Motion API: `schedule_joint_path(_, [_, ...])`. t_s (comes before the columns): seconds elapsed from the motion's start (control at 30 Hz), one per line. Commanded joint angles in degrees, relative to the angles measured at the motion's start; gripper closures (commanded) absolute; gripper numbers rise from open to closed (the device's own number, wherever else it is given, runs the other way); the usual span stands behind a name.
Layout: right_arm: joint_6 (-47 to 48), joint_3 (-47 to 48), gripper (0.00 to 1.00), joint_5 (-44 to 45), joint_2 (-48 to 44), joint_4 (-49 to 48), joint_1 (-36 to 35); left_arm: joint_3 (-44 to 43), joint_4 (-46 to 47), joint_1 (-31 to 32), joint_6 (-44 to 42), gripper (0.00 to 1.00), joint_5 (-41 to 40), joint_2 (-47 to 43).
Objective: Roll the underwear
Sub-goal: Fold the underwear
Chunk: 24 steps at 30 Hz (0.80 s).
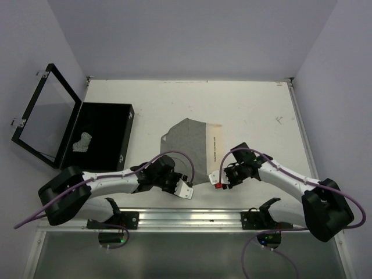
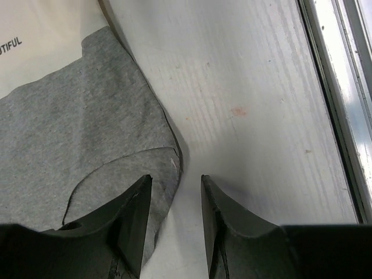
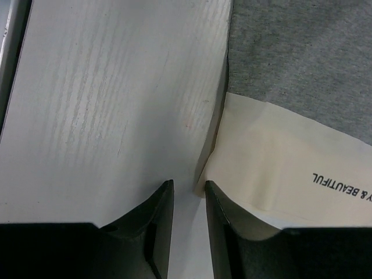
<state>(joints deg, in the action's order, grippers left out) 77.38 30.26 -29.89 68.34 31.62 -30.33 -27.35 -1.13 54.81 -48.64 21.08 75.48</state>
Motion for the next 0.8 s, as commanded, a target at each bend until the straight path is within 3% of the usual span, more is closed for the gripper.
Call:
schedule_joint_path(0.0, [2.33,1.82,0.68,1.23,1.36,-2.61,-1.49,-2.96,4.55,0.74,1.0,0.57,-0.25,2.03])
schedule_joint_path(0.23, [-0.13,3.05,0.74,3.87,5.14,-4.55,-3.16,-3.41,3.33,1.79,0.83,0.64,-0.95,3.18])
schedule_joint_path(0.3, [3.28,2.62,0.77,4.4,4.01,-1.75,-3.16,-3.23,1.84,1.8,-0.04,0.68,-0.69,2.31])
schedule_joint_path(0.4, [8.83,1.38,0.72,4.93,-2.75,4.31,-3.25,-3.58,-4.74,0.75,-1.28,0.64,1.14,-4.78])
schedule_joint_path(0.43, [9.1,1.64,0.64,4.67,-5.03,7.29,-3.25,-4.54,-6.68,-2.83,-0.58,0.62,3.68,-6.21])
schedule_joint_path(0.53, [-0.53,6.28,0.63,5.62,-11.47,5.05,-2.9,-13.05,-14.59,-11.09,3.18,0.56,8.88,-7.2])
schedule_joint_path(0.63, [-8.46,18.57,0.64,3.54,-3.5,9.05,1.66,-24.03,-19.34,-20.13,6.09,0.55,11.87,-0.82])
schedule_joint_path(0.73, [-14.08,33.07,0.53,-0.95,11.69,12.93,8.78,-40.19,-27.94,-28.92,6.19,0.5,17.31,12.9])
schedule_joint_path(0.77, [-15.67,36.85,0.52,-1.66,16.43,13.64,10.36,-49.37,-29.79,-30.97,6.45,0.5,19.76,16.85])
